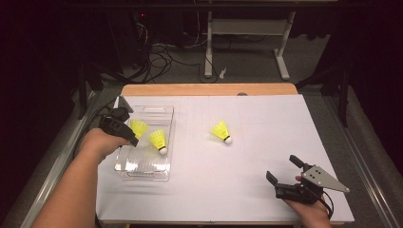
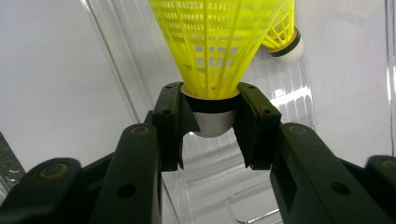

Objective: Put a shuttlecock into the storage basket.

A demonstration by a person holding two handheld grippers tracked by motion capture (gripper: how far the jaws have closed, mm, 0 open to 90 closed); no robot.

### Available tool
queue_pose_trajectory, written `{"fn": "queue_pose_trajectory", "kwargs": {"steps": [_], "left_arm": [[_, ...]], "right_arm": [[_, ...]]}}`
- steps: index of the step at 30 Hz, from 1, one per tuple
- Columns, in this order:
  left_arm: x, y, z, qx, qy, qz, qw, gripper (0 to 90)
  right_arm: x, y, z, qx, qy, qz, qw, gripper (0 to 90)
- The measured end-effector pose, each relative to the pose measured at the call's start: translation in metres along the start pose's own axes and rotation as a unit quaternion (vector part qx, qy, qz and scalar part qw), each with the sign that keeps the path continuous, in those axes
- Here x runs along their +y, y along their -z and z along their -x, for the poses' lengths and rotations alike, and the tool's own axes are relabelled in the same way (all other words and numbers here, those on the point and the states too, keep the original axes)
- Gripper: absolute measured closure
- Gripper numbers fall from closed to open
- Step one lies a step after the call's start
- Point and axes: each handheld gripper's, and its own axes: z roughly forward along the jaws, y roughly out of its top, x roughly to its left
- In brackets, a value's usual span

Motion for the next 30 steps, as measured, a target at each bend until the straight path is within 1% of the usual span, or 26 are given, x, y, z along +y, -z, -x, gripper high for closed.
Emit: {"fn": "queue_pose_trajectory", "kwargs": {"steps": [1,2,5,10,14,20,25,30], "left_arm": [[0.001,-0.001,0.0,0.0,0.0,-0.001,1.0,64.6],[0.003,-0.002,0.0,0.0,0.002,0.004,1.0,64.6],[0.005,-0.005,0.0,-0.002,0.002,0.002,1.0,64.5],[0.009,-0.011,-0.002,-0.002,0.009,0.002,1.0,64.6],[0.012,-0.013,-0.003,-0.006,0.01,0.004,0.9999,64.5],[0.013,-0.018,-0.003,-0.001,0.012,0.001,0.9999,64.5],[0.015,-0.022,-0.001,0.006,0.013,0.001,0.9999,64.5],[0.016,-0.027,0.0,0.015,0.012,-0.006,0.9998,64.5]], "right_arm": [[0.0,0.0,0.0,0.0,0.001,0.0,1.0,0.2],[0.0,0.0,0.0,0.001,0.002,0.0,1.0,0.2],[0.0,0.0,0.0,0.002,0.002,0.0,1.0,0.3],[0.0,0.0,0.0,0.001,0.001,-0.001,1.0,0.3],[0.0,0.0,0.0,0.005,0.003,0.0,1.0,0.3],[0.0,0.0,0.0,0.006,0.004,-0.001,1.0,0.3],[0.0,0.0,0.0,0.005,0.003,0.0,1.0,0.3],[0.0,0.0,0.0,0.006,0.004,0.0,1.0,0.3]]}}
